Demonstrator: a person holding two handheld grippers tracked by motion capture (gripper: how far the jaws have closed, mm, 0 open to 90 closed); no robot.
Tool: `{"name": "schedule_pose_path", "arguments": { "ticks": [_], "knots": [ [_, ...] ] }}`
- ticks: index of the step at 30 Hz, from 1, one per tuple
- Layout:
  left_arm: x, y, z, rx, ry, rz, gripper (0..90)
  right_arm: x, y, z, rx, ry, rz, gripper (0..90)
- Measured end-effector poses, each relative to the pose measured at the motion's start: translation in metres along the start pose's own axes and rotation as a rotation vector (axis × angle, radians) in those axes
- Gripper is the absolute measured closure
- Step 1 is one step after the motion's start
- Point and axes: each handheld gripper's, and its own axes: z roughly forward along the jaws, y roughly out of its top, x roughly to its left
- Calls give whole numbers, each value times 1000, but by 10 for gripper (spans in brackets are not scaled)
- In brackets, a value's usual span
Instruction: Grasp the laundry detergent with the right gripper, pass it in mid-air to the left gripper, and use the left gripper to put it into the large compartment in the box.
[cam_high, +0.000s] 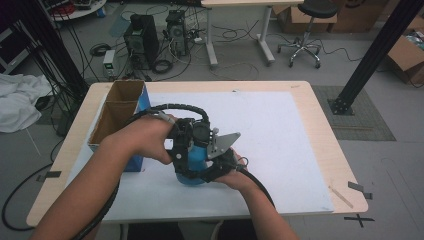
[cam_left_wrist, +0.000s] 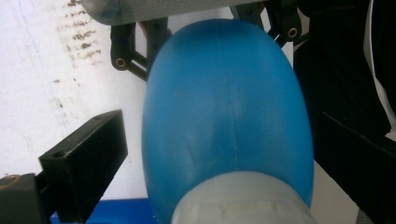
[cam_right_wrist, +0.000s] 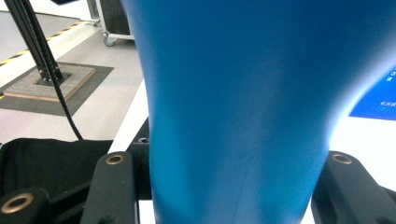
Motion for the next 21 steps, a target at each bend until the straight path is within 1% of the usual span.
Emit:
{"name": "schedule_pose_path", "arguments": {
  "ticks": [4, 7, 11, 14, 21],
  "knots": [
    [0, 1, 1, 5, -2, -5, 58, 0, 0, 1, 8, -2, 1, 452],
    [0, 2, 2, 10, 5, -4, 70, 1, 0, 2, 12, -1, 8, 452],
    [0, 2, 2, 14, 6, -5, 113, 0, 0, 2, 9, -2, 10, 452],
    [0, 1, 2, 23, -2, -7, 153, 0, 0, 2, 7, -2, 9, 452],
    [-1, 1, 2, 29, -8, -19, 178, 0, 1, 3, 6, -4, 6, 452]
  ]
}}
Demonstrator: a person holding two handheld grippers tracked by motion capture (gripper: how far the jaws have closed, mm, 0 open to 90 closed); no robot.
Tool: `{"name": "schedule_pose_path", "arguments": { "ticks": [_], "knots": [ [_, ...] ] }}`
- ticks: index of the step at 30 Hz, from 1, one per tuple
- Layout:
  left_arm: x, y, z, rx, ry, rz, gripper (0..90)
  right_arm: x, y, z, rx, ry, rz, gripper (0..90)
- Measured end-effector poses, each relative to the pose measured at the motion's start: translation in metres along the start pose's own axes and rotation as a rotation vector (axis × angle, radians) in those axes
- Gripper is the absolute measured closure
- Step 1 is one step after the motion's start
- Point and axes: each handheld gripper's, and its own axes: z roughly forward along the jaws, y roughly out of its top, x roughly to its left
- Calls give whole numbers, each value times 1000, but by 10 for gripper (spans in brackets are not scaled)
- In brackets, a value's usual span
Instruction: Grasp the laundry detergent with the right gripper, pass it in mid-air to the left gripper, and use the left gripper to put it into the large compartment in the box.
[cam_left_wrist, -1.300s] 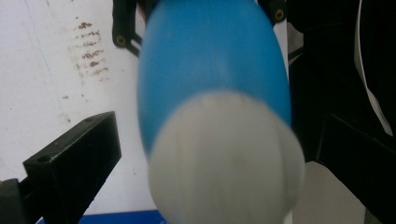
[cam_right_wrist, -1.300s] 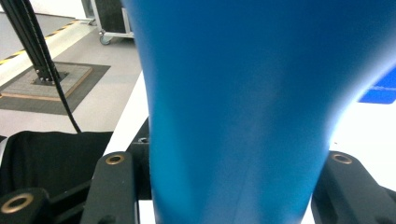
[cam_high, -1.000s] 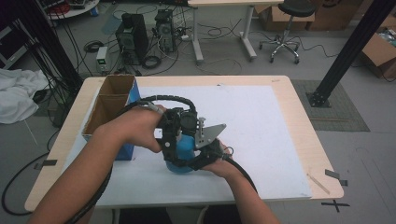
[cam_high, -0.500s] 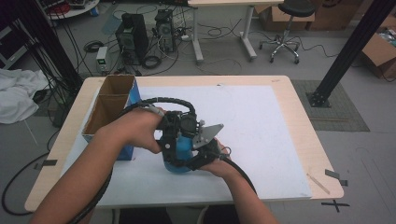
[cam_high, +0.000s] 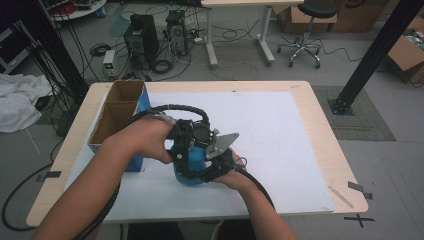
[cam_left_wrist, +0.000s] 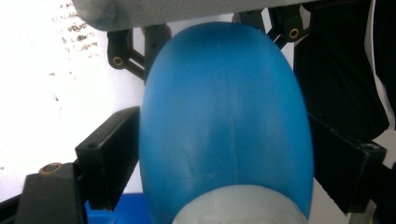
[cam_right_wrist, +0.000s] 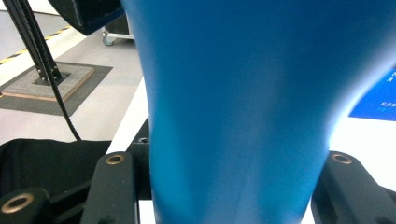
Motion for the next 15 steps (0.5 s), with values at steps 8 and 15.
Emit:
{"name": "schedule_pose_path", "arguments": {
  "ticks": [8, 15],
  "knots": [
    [0, 0, -1, 9, -4, 7, 263, 0, 0, 0, -7, 1, -1, 452],
    [-1, 0, -1, 8, 1, 3, 289, 0, 0, 0, -5, 0, -1, 452]
  ]
}}
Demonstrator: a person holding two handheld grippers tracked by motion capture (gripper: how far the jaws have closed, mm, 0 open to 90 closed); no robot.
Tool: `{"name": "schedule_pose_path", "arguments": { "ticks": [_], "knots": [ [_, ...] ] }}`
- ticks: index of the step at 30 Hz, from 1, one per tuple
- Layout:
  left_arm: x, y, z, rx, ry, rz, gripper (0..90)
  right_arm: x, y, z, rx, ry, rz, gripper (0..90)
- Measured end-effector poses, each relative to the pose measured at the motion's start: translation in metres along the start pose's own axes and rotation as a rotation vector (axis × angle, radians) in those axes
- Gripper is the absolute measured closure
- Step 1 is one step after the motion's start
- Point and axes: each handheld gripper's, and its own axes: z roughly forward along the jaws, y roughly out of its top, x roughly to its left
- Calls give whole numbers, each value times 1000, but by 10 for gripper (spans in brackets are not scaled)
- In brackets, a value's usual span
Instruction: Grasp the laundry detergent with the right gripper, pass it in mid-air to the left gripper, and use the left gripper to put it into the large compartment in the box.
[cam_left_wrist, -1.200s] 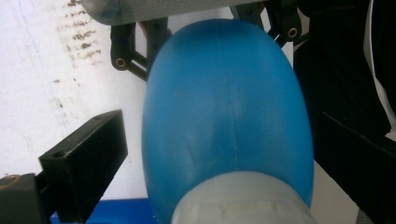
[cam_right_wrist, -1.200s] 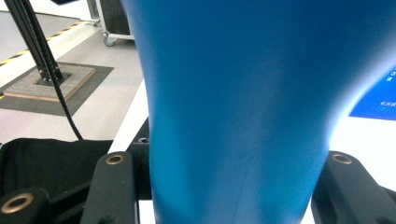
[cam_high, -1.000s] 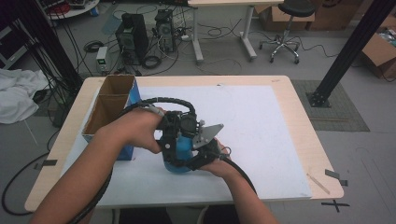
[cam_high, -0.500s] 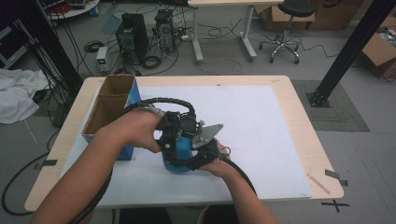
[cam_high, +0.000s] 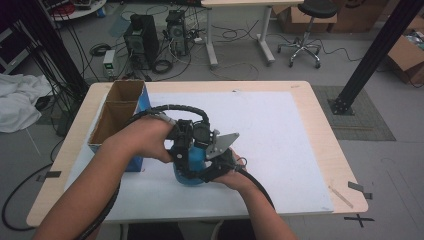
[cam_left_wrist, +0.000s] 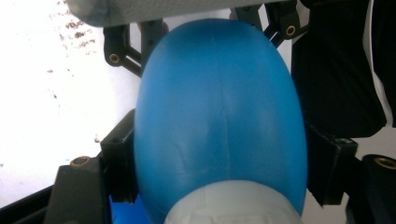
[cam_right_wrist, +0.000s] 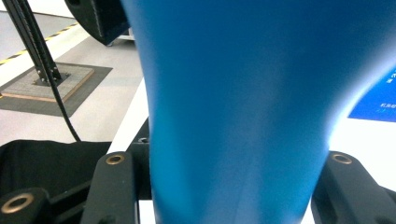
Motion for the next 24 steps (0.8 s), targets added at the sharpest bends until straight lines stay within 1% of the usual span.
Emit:
{"name": "schedule_pose_path", "arguments": {
  "ticks": [2, 5, 6, 8, 9, 10, 11, 16, 18, 19, 20, 21, 24],
  "knots": [
    [0, 1, -1, 5, -2, 2, 306, 1, 0, 0, 4, 1, 5, 452],
    [-1, 2, 0, -1, -1, 3, 315, 1, 0, 1, 10, -1, 11, 452],
    [-1, 2, 0, 8, -4, 0, 320, 2, 0, 1, 14, -1, 17, 452],
    [-1, 2, 0, 10, -2, 0, 326, 2, -1, 2, 13, 1, 18, 453],
    [-1, 1, 0, 13, 1, -1, 332, 2, -1, 2, 12, 2, 18, 452],
    [-1, 1, 0, 15, 4, -2, 341, 1, 0, 3, 7, 4, 4, 452],
    [-2, 1, 0, 19, 13, -5, 363, 3, 0, 3, 15, 3, 14, 452],
    [-1, 1, 0, 14, 17, -10, 369, 2, 0, 3, 8, 4, 17, 452],
    [-2, 1, 1, 19, 24, -5, 370, 0, 0, 4, -5, 0, -13, 453],
    [-2, 2, 0, 27, 32, -5, 372, 2, 0, 3, 10, 4, 22, 453],
    [-2, 2, 0, 27, 32, -5, 373, 2, 0, 3, 10, 4, 22, 453],
    [-3, 2, 0, 26, 47, 4, 374, 2, 0, 2, 9, 1, 21, 454],
    [-3, 1, -1, 17, 54, 3, 377, 1, 0, 2, 1, -6, 13, 453]
  ]
}}
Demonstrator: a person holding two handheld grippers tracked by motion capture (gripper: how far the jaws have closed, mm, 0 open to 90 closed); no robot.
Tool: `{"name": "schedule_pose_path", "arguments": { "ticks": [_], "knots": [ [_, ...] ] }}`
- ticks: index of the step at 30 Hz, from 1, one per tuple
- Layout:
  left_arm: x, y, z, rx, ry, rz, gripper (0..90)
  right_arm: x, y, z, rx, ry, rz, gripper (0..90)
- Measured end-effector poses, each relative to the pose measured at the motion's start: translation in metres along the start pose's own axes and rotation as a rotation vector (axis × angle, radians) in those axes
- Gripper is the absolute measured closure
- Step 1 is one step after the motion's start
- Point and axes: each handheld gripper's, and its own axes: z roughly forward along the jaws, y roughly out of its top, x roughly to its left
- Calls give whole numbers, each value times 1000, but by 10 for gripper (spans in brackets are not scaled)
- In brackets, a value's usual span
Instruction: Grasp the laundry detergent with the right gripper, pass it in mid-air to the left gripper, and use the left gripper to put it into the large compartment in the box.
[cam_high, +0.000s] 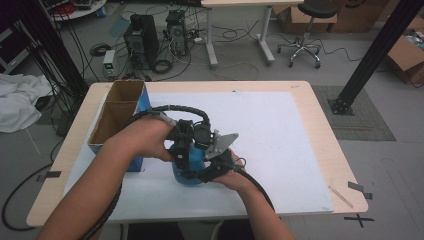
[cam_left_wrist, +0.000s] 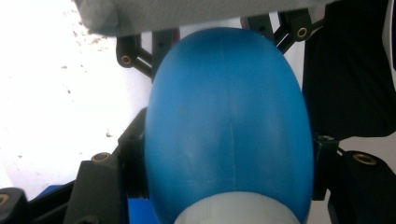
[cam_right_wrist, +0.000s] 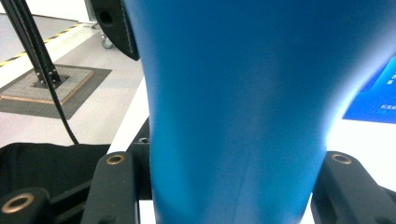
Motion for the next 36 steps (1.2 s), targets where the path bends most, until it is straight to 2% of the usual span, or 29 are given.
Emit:
{"name": "schedule_pose_path", "arguments": {
  "ticks": [5, 14, 18, 19, 24, 28, 30, 31, 36],
  "knots": [
    [-1, 0, -5, -3, 10, -20, 381, -1, 3, -2, -31, 4, -18, 452],
    [0, 2, -8, 8, 10, -15, 383, 0, 3, -5, -38, 1, -15, 428],
    [1, 2, -8, 9, 7, -22, 383, 1, 2, -9, -46, -31, -18, 410],
    [2, 2, -7, 15, 3, -23, 383, 1, 2, -12, -52, -36, -9, 377],
    [4, 2, -6, 24, 3, -32, 383, 3, 2, -18, -51, -71, 3, 338],
    [5, 0, -8, 28, 2, -41, 383, 4, 3, -22, -58, -76, 13, 310],
    [6, 0, -9, 24, 4, -44, 383, 4, 3, -24, -52, -78, 19, 289],
    [7, 0, -11, 24, 6, -44, 383, 4, 3, -25, -47, -77, 34, 246],
    [7, 2, -14, 28, 2, -45, 382, 4, 3, -28, -34, -77, 53, 206]
  ]
}}
